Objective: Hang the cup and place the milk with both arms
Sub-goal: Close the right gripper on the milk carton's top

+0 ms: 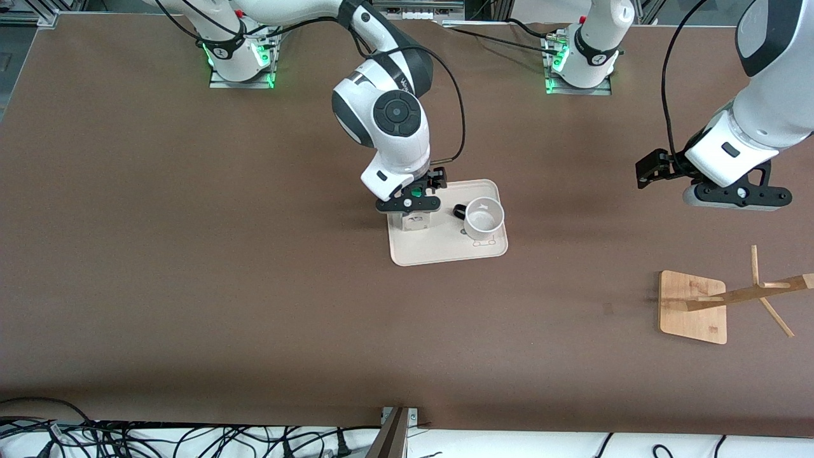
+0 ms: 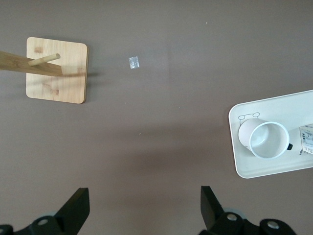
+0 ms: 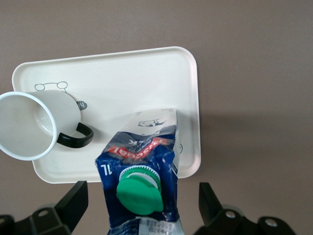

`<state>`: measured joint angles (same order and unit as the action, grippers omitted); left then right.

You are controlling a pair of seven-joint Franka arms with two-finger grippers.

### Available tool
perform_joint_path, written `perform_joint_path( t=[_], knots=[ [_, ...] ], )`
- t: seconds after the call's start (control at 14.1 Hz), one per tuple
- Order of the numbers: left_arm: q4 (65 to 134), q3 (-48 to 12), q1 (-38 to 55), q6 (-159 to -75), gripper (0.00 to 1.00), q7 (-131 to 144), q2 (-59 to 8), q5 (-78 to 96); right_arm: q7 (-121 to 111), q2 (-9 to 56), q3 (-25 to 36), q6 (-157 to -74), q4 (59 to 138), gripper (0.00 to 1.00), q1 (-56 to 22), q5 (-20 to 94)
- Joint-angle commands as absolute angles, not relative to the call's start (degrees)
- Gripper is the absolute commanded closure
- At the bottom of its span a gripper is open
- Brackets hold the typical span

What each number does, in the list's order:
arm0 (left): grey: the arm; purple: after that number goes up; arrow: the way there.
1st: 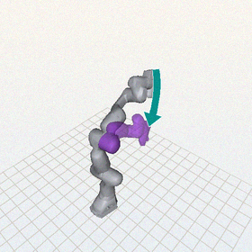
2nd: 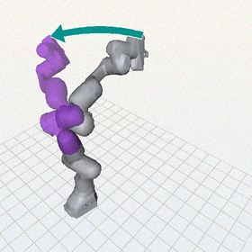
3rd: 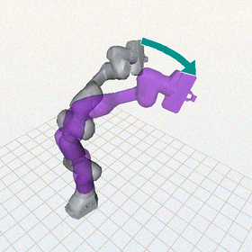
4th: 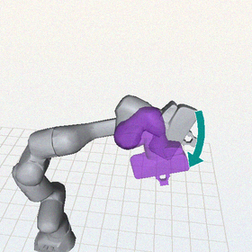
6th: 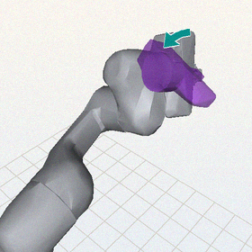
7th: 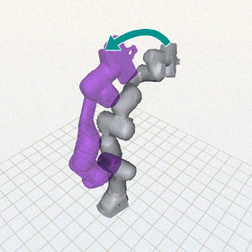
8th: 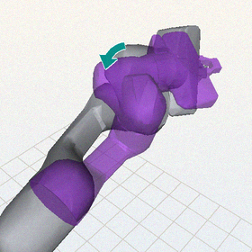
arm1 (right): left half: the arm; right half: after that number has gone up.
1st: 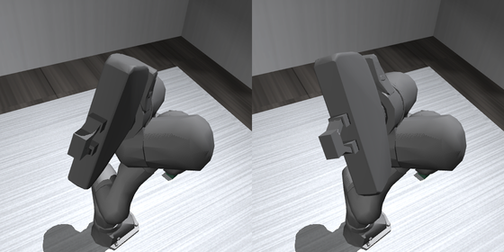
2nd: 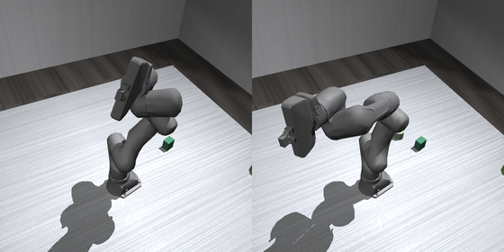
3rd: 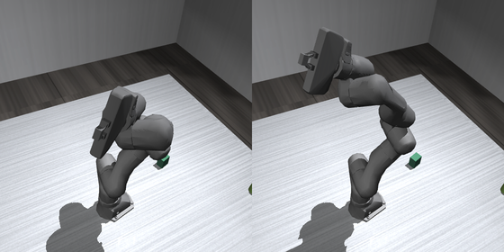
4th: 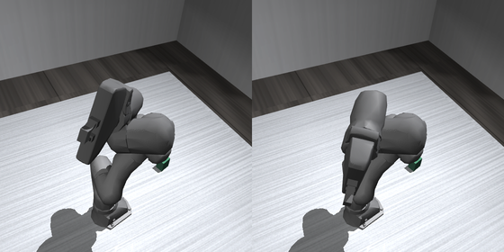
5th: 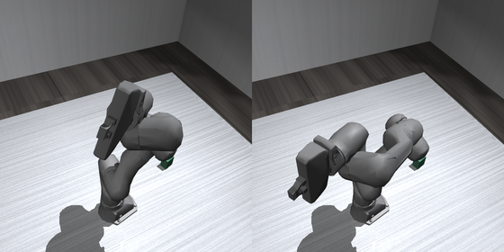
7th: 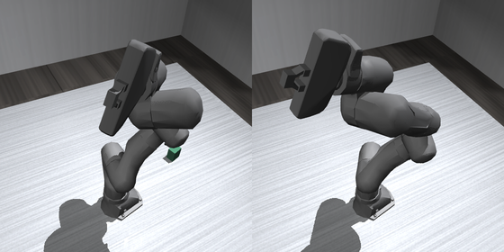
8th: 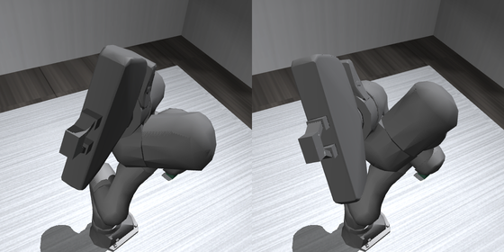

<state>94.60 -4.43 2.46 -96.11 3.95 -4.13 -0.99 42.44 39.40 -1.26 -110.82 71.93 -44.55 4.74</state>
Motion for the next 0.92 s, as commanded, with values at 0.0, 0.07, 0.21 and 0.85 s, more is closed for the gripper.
perform_joint_path(
  t=[0.0, 0.07, 0.21, 0.85],
  knots=[
    [93.1, -4.4, 2.4, -94.4, 0.0, 3.7, -4.6, -0.9, 41.7, 40.2, -0.9, -109.9, 70.8, 0.0, -45.1, 5.4],
    [93.1, -4.4, 2.4, -94.4, 0.0, 3.7, -4.6, -0.9, 41.8, 40.2, -0.9, -109.9, 71.2, 0.0, -45.2, 5.4],
    [93.1, -4.4, 2.4, -93.9, 0.0, 3.6, -4.6, -0.7, 42.1, 40.3, -0.9, -109.9, 71.8, 0.0, -45.2, 5.4],
    [92.9, -4.5, 2.6, -90.8, 0.0, 3.3, -4.6, -0.1, 39.3, 39.9, -0.6, -109.5, 71.5, 0.58, -44.4, 5.8]
  ],
)
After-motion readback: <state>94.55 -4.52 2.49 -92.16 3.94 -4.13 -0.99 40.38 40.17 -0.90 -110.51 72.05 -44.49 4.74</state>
